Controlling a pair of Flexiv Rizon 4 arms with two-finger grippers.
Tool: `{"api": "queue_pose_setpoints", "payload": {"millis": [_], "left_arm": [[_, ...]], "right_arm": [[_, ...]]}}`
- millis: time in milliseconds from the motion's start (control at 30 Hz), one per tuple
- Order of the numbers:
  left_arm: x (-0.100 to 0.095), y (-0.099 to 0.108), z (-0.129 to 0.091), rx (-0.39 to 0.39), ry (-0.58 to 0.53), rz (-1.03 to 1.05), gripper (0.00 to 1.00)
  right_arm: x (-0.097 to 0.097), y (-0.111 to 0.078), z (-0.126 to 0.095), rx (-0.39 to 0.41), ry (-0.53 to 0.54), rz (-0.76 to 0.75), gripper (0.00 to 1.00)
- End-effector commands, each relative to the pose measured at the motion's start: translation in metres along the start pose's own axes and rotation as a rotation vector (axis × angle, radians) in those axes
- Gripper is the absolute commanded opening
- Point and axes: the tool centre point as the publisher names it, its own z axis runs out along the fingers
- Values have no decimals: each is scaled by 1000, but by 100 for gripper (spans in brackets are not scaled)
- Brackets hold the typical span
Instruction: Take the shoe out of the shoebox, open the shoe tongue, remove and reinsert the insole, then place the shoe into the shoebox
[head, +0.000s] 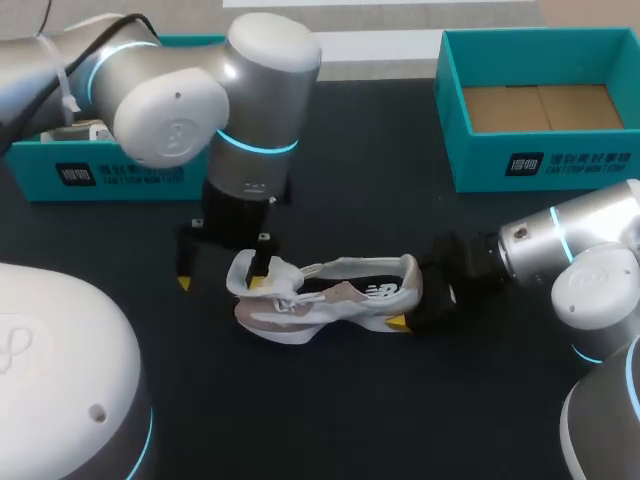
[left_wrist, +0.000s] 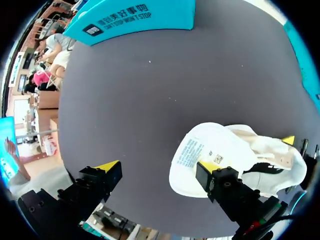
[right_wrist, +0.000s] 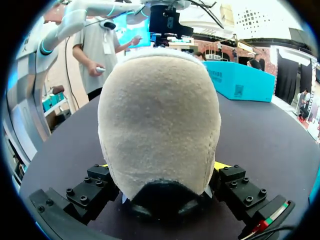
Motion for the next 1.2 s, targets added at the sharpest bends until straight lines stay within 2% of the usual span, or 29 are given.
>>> {"api": "queue_pose_setpoints", "payload": {"millis": [33, 300, 433, 500, 633, 867, 1067, 1100, 1133, 1200], "left_arm": [[-4, -4, -16, 17, -8, 142, 100], [17, -15, -45, 74, 23, 445, 100], [27, -19, -60, 107, 82, 636, 100], [33, -18, -66, 159, 80, 729, 100], [40, -13, -84, 263, 157, 958, 100], [58, -12, -111, 381, 190, 1223, 100], [77, -12, -138, 437, 274, 1387, 100], [81, -11, -141, 442, 284, 1414, 95], [85, -11, -145, 449, 288, 1432, 84], [92, -8, -152, 464, 302, 1483, 49]], "right_arm": [[-1, -4, 6, 4, 0, 0, 0], [-1, -4, 6, 4, 0, 0, 0], [-1, -4, 6, 4, 0, 0, 0], [-1, -4, 6, 4, 0, 0, 0], [-1, -4, 6, 4, 0, 0, 0], [-1, -4, 6, 4, 0, 0, 0], [-1, -4, 6, 4, 0, 0, 0], [-1, -4, 6, 4, 0, 0, 0], [-1, -4, 6, 4, 0, 0, 0], [-1, -4, 6, 4, 0, 0, 0]]}}
